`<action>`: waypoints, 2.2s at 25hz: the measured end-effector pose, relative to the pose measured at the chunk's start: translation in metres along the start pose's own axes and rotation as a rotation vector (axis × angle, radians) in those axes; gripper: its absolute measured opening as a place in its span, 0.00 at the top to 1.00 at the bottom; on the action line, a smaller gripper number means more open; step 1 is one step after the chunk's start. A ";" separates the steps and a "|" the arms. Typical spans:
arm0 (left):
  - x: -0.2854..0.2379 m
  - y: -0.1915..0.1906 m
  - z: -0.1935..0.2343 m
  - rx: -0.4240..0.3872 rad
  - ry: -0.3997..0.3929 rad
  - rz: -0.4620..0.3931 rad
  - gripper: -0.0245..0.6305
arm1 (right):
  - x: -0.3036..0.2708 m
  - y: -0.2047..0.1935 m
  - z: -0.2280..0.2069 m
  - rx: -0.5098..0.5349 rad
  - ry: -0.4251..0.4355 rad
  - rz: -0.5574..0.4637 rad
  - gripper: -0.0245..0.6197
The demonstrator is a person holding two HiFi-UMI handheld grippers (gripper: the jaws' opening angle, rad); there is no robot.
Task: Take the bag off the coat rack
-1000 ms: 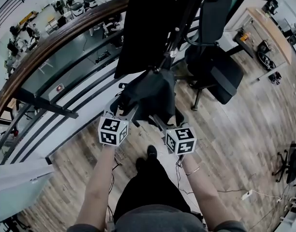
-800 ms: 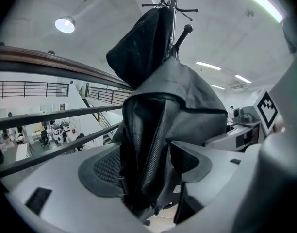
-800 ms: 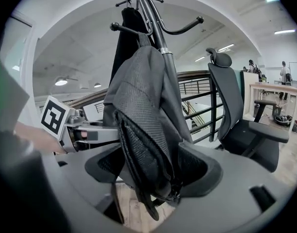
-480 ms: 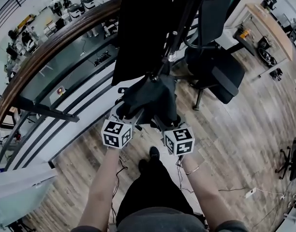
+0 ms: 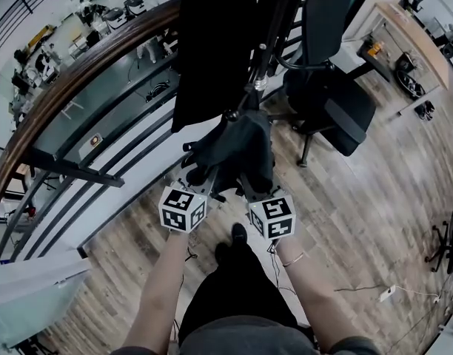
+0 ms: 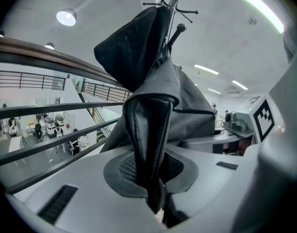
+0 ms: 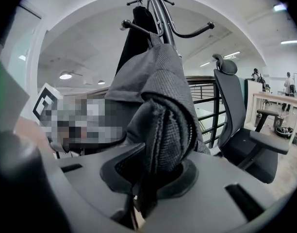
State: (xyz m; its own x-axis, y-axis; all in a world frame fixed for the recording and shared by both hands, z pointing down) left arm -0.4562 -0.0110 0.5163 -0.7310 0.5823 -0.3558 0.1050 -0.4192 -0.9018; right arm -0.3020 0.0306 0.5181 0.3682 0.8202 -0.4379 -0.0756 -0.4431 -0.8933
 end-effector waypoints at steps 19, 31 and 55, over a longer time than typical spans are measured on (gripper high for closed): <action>0.057 0.011 -0.045 0.044 0.021 -0.060 0.92 | 0.057 0.015 0.036 0.182 0.022 -0.034 0.92; 0.103 0.012 -0.064 0.074 0.040 -0.131 0.92 | 0.089 0.022 0.071 0.243 0.013 -0.071 0.92; 0.157 0.021 -0.095 0.059 0.022 -0.188 0.92 | 0.141 0.031 0.108 0.267 -0.006 -0.108 0.93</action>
State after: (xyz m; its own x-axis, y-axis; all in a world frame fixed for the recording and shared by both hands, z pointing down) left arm -0.5044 0.1377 0.4184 -0.7193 0.6686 -0.1884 -0.0723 -0.3418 -0.9370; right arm -0.3526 0.1713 0.4182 0.3821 0.8599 -0.3384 -0.2779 -0.2424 -0.9295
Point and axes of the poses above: the fingertips, and each gripper's own axes: x backward along the fingers, z to its left, y out of its top, the point moved 7 cm from there along x, backward along the fingers, and after that the axes turned 2 degrees about -y, right-handed, at the moved point
